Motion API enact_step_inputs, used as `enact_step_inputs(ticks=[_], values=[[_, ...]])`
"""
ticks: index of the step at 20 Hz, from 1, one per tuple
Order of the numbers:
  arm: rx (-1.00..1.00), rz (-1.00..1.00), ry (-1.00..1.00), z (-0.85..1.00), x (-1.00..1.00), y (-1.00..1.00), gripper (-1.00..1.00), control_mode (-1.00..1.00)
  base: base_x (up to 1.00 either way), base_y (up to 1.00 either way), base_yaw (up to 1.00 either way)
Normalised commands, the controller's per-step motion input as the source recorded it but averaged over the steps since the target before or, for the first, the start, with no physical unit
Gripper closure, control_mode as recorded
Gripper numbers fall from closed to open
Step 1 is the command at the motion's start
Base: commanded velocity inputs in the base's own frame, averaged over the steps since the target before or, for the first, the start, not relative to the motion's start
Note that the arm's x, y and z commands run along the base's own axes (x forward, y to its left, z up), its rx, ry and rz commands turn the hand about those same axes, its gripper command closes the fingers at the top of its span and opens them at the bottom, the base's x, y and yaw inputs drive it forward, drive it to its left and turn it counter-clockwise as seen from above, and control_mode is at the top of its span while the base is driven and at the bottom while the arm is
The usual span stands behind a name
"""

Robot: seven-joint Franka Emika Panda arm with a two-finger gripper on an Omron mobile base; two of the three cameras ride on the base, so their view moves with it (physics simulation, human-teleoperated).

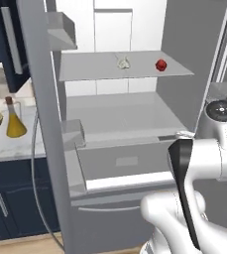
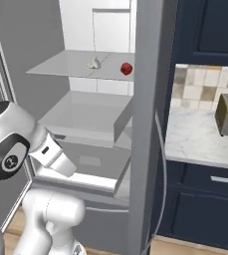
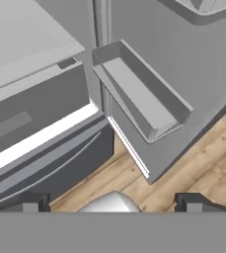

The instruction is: Retrieve the bottle and the shaker from the cabinet and place them next to the mixing bowl on the counter. Then add garlic from the fridge to the mixing bowl.

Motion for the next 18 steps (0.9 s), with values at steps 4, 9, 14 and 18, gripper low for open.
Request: enact_step_inputs(ticks=[4,9,14,18], values=[[0.0,0.0,0.0,0.0,0.0,0.0,-1.0,1.0,0.4,-0.09,0.2],[0.0,0.0,0.0,0.0,0.0,0.0,-1.0,1.0,0.33,-0.1,0.17],[0.0,0.0,0.0,0.0,0.0,0.0,-1.0,1.0,0.25,-0.09,0.15],[0.02,0.1,-0.04,0.09,0.0,-0.04,-1.0,-1.0,0.07,-0.05,0.08]])
